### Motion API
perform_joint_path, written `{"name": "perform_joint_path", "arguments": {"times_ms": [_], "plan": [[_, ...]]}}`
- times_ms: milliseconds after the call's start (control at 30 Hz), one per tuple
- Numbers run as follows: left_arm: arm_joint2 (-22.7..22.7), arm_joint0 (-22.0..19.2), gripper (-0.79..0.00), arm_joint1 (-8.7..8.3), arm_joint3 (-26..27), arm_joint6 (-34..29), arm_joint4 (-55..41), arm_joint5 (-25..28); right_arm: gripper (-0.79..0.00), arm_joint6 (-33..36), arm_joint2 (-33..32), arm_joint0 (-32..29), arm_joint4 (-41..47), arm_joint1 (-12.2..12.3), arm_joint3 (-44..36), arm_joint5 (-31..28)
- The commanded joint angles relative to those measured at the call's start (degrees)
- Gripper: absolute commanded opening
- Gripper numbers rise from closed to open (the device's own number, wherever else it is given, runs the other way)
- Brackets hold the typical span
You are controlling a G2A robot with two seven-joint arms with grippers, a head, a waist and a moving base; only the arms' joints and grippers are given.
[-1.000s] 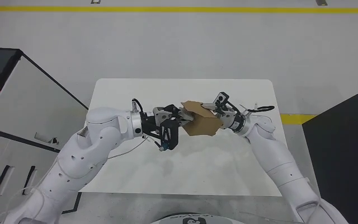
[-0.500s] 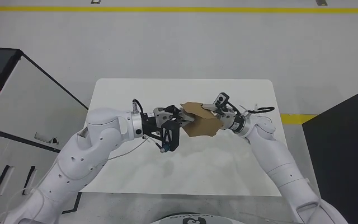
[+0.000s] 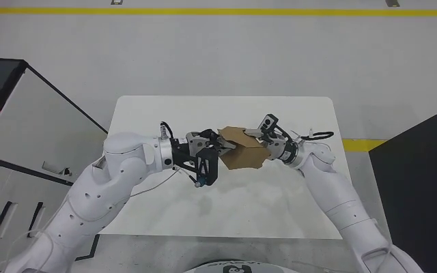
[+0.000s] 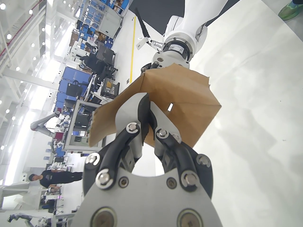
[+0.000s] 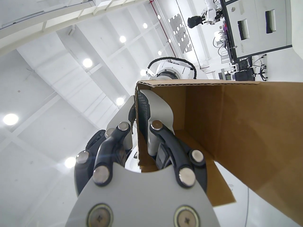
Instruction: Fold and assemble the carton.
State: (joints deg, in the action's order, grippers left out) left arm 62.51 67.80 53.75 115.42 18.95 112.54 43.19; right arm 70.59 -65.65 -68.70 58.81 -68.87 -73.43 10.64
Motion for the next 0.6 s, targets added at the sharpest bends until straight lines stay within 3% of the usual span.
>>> {"name": "perform_joint_path", "arguments": {"times_ms": [0,567], "plan": [[0.24,0.22,-0.785,-0.08,0.17,0.03,0.07,0.09,-0.785,-0.02,-0.09,-0.04,-0.01,0.02,0.01,-0.04],[0.15,0.54,-0.785,-0.2,0.39,0.25,0.13,-0.34,-0.785,-0.07,-0.78,-0.64,-0.04,0.16,-0.35,-0.46]]}}
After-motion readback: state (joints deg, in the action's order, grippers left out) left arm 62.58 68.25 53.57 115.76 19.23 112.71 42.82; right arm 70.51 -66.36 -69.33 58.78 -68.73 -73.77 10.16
